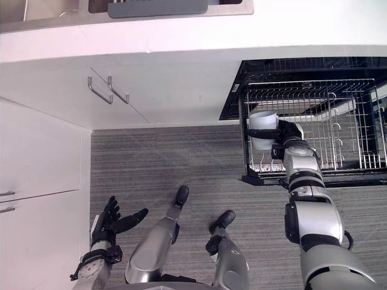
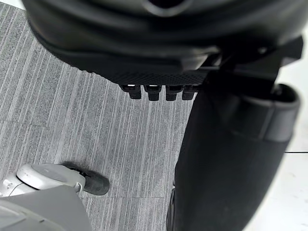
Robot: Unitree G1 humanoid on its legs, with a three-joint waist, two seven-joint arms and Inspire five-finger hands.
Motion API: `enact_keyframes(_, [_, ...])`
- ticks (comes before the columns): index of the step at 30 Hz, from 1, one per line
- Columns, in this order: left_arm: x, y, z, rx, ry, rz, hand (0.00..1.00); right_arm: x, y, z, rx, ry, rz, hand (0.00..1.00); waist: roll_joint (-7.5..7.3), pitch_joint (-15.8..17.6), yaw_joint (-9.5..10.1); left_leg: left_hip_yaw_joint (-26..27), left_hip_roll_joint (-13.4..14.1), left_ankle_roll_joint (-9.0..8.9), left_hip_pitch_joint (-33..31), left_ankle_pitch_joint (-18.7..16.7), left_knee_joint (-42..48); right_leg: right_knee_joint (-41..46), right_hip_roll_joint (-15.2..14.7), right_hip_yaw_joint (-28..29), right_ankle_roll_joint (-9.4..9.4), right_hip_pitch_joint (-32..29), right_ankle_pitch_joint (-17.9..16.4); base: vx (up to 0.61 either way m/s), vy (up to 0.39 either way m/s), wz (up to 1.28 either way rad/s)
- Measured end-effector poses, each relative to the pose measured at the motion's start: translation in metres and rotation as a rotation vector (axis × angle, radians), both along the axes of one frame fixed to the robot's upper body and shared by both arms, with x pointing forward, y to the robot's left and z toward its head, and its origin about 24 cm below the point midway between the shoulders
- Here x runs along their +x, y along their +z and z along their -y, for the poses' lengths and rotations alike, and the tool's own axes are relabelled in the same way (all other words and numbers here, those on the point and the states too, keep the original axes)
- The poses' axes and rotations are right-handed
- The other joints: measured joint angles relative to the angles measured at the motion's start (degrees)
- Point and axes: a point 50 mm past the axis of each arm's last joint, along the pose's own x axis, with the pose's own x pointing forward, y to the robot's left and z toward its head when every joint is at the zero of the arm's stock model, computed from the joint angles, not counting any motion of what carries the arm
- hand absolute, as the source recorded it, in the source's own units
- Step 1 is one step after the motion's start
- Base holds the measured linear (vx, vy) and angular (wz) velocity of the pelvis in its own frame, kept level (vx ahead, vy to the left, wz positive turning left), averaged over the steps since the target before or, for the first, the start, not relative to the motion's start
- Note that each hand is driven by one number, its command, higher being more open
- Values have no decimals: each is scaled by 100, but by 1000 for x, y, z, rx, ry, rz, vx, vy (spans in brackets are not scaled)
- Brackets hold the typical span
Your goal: Walk over to the sink, pick up the cup, carry it to the dishwasher, place the cup inside the dishwasher, then close the dishwasher door
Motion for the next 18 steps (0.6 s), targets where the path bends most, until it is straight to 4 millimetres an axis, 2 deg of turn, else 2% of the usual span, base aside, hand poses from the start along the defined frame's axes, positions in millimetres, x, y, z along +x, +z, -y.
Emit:
enact_keyframes(10, [0, -2, 5, -11, -16, -16, 100, 1, 3, -1, 62, 44, 43, 100, 8, 3, -5, 0, -16, -14, 2, 13, -22, 29, -22, -38, 24, 0, -40, -4, 1, 1])
enact_keyframes(18, [0, -2, 6, -8, -18, -20, 100, -1, 21, -3, 59, 120, 208, 100, 8, -7, -66, 63, -3, -15, 194, 17, -66, 39, -25, 2, 24, 146, -39, -6, 1, -1])
